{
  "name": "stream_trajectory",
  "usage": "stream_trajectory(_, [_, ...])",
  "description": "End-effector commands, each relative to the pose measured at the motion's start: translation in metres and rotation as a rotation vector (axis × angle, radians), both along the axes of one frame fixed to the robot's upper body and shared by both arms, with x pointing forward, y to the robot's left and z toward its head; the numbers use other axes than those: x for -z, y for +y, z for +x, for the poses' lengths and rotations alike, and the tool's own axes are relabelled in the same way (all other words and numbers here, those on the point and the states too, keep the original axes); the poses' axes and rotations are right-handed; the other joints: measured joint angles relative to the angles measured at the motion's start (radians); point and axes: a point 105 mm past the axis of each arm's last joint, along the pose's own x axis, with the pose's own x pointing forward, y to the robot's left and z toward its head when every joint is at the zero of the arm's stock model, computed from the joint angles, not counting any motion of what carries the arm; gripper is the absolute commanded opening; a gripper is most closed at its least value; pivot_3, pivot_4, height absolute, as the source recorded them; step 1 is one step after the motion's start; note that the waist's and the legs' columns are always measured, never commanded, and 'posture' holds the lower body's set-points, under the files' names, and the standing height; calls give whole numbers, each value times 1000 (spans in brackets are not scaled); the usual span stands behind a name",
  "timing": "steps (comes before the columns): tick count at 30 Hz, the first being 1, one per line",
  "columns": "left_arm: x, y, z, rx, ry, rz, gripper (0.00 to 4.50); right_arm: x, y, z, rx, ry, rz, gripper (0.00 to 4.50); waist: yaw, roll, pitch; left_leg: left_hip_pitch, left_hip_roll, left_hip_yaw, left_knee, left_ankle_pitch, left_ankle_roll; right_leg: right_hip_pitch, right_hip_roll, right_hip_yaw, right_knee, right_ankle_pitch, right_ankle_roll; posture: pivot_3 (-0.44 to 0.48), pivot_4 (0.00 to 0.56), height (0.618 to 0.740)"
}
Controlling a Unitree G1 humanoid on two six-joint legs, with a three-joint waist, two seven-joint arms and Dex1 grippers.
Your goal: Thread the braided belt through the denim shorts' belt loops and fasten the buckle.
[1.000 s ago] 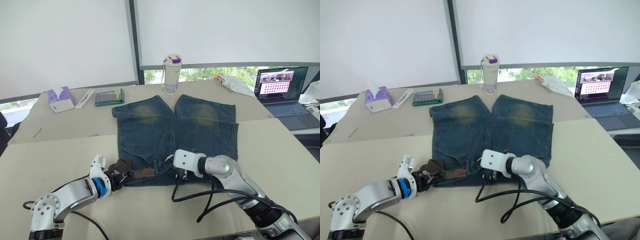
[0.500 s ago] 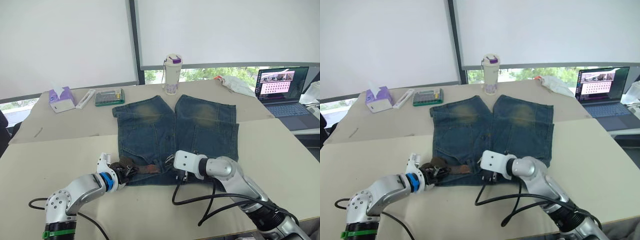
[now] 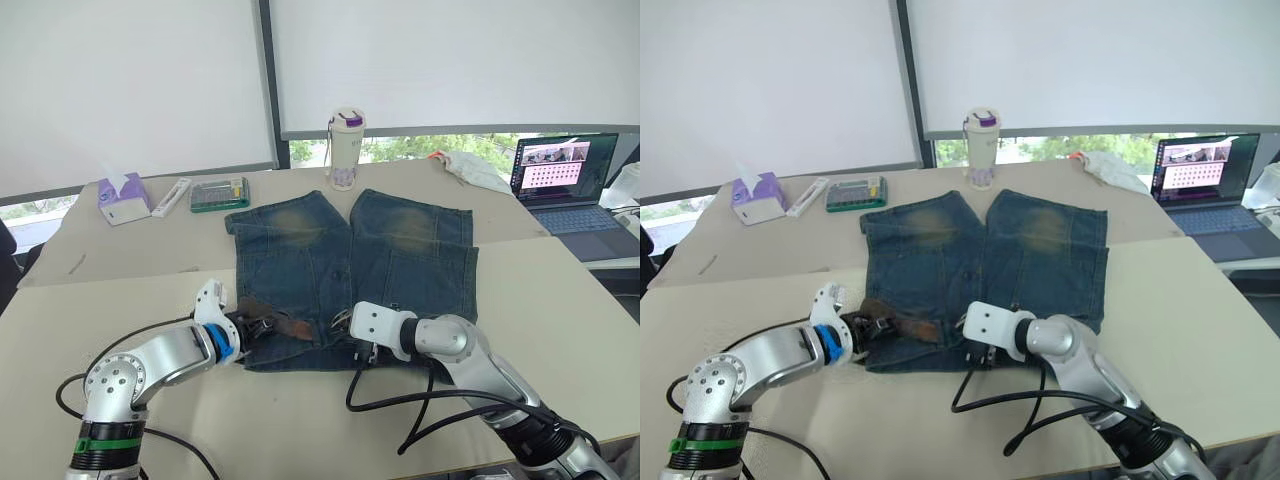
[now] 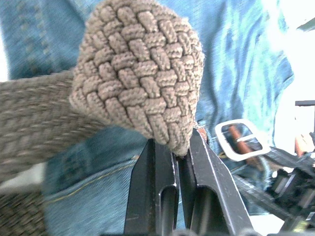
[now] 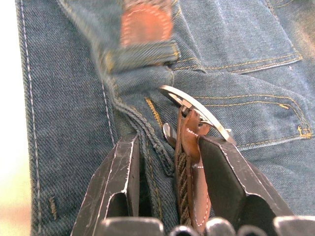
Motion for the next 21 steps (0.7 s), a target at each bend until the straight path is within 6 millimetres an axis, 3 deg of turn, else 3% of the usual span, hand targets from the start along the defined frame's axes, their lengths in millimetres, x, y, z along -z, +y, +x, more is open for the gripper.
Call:
stream_trajectory(1, [-20, 1, 4, -15, -57, -33, 0, -9, 4, -2, -9, -22, 32, 2060, 0, 0, 0, 0, 0, 0, 0, 0, 0, 0, 0, 0, 0, 0, 0, 0, 150, 740])
stream_trajectory(3, [-20, 0, 4, -16, -46, -52, 0, -7, 3, -3, -8, -19, 32, 2060, 1, 0, 0, 0, 0, 0, 0, 0, 0, 0, 0, 0, 0, 0, 0, 0, 150, 740])
stream_trajectory(8, [-13, -38, -11, 109, -25, -162, 0, -6, 4, -4, -7, -13, 36, 2060, 3, 0, 0, 0, -1, 0, 0, 0, 0, 1, -1, 0, 0, 0, 0, 0, 150, 740])
stream_trajectory(12, [-2, -55, -10, 64, 58, -309, 0, -4, 5, -6, -7, -7, 38, 2060, 5, 0, 0, 0, -1, 0, 1, 0, 0, 1, -1, 0, 0, 0, 0, 0, 150, 740])
stream_trajectory(15, [11, -58, -10, 50, 130, -338, 0, -3, 6, -8, -6, 1, 39, 2060, 9, 0, 0, 0, -1, 0, 1, 0, 0, 3, -1, 0, 0, 0, 0, 0, 150, 740])
stream_trajectory(20, [32, -50, -17, 154, 194, -209, 0, -3, 2, -18, 9, 82, 84, 2060, 10, 0, -1, 1, -3, 0, 1, 0, 0, 3, 0, -1, 0, 0, 1, 0, 150, 740])
stream_trajectory(21, [37, -48, -19, 159, 211, -192, 0, -5, -1, -22, 12, 113, 103, 2321, 11, 0, -1, 1, -4, -1, 1, 0, 0, 2, -1, -1, 0, 0, 1, 0, 150, 740])
